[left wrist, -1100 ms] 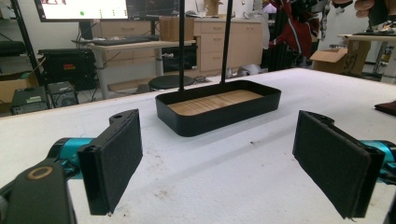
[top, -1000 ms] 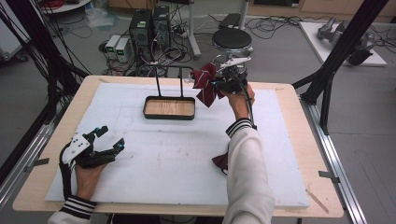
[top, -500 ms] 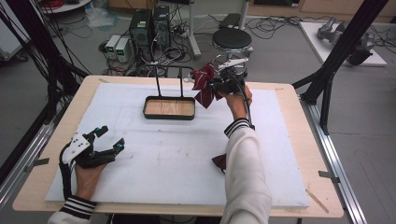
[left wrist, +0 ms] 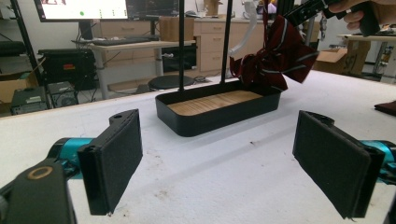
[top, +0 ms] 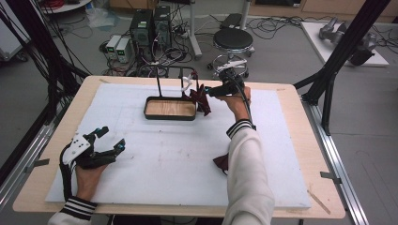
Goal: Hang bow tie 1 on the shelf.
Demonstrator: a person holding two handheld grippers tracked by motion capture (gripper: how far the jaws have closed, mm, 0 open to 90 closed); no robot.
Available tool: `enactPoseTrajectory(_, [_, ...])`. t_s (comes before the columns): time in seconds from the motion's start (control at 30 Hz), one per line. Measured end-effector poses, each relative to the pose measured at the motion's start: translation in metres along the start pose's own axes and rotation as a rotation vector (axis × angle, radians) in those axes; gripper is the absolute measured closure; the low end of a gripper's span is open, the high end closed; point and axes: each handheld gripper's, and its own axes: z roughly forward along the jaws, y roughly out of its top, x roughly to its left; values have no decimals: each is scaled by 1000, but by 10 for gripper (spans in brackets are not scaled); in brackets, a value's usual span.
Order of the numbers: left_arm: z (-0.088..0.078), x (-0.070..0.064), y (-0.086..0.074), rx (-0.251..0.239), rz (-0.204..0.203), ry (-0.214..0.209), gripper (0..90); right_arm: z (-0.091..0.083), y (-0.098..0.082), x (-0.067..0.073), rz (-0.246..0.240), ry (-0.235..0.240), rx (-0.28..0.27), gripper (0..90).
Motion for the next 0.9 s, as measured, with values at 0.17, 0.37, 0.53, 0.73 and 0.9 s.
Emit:
enactPoseTrajectory(0.17, [0, 0, 0, 1, -4, 2, 161, -7, 0, -1, 5, 0, -6, 122])
enactPoseTrajectory(0.37, [0, -1, 0, 4, 3, 3, 161, -28, 2, -2, 19, 10, -26, 120])
enactPoseTrajectory(0.53, [0, -1, 0, 4, 4, 3, 161, -53, 4, -1, 36, 6, -42, 119])
enactPoseTrajectory(0.73, [0, 0, 0, 2, 3, 3, 160, -84, -2, 8, 51, -11, -108, 121])
enactPoseTrajectory(0.9, [0, 0, 0, 2, 1, 3, 160, -105, -16, 13, 33, -21, -126, 121])
